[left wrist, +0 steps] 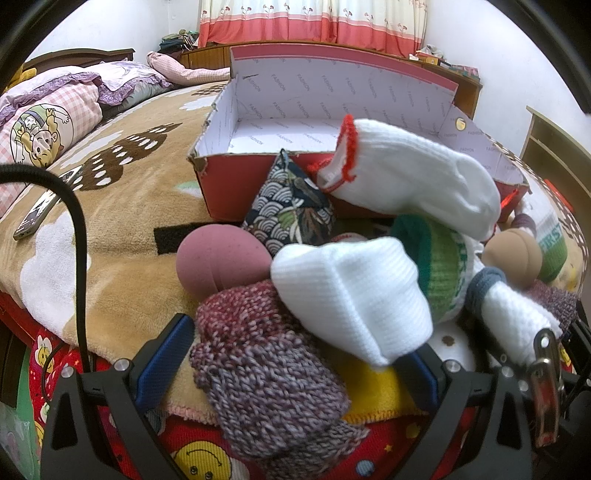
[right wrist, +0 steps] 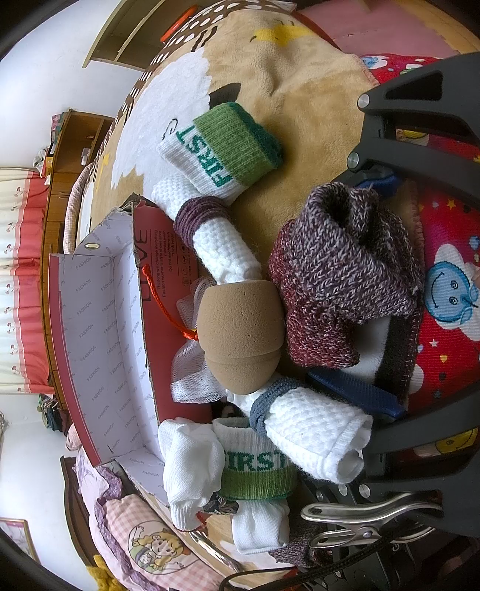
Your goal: Organize soft objects
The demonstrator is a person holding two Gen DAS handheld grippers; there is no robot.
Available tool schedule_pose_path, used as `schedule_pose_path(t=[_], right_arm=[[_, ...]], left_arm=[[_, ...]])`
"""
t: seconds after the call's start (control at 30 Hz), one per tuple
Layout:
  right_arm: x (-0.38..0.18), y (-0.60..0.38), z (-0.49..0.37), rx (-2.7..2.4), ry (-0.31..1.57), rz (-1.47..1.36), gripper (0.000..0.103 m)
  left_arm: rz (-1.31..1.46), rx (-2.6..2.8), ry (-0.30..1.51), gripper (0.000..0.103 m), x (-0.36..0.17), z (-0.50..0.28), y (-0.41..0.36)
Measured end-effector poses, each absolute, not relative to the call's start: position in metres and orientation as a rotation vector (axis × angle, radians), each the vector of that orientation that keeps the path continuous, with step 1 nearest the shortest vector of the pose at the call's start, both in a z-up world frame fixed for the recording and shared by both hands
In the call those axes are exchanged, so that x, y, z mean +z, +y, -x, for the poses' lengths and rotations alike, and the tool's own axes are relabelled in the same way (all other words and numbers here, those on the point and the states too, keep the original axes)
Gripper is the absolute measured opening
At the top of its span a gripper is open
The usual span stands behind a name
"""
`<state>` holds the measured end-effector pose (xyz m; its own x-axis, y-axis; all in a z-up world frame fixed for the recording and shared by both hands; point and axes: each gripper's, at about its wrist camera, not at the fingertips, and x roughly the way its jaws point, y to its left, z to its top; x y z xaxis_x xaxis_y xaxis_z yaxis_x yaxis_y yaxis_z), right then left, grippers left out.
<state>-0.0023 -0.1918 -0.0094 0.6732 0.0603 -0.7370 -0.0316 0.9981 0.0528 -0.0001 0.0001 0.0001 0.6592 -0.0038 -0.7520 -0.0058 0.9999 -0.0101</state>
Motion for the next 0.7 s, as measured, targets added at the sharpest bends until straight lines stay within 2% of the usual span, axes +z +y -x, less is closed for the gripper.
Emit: schedule_pose_path(t=[0.7], right_arm=[[-0.0089,-0.1917,0.0016,0.051,0.833,-0.037,0.081]], left_arm=[[0.008,0.002,0.860,0.102,0.0015,-0.0051,0.0019]])
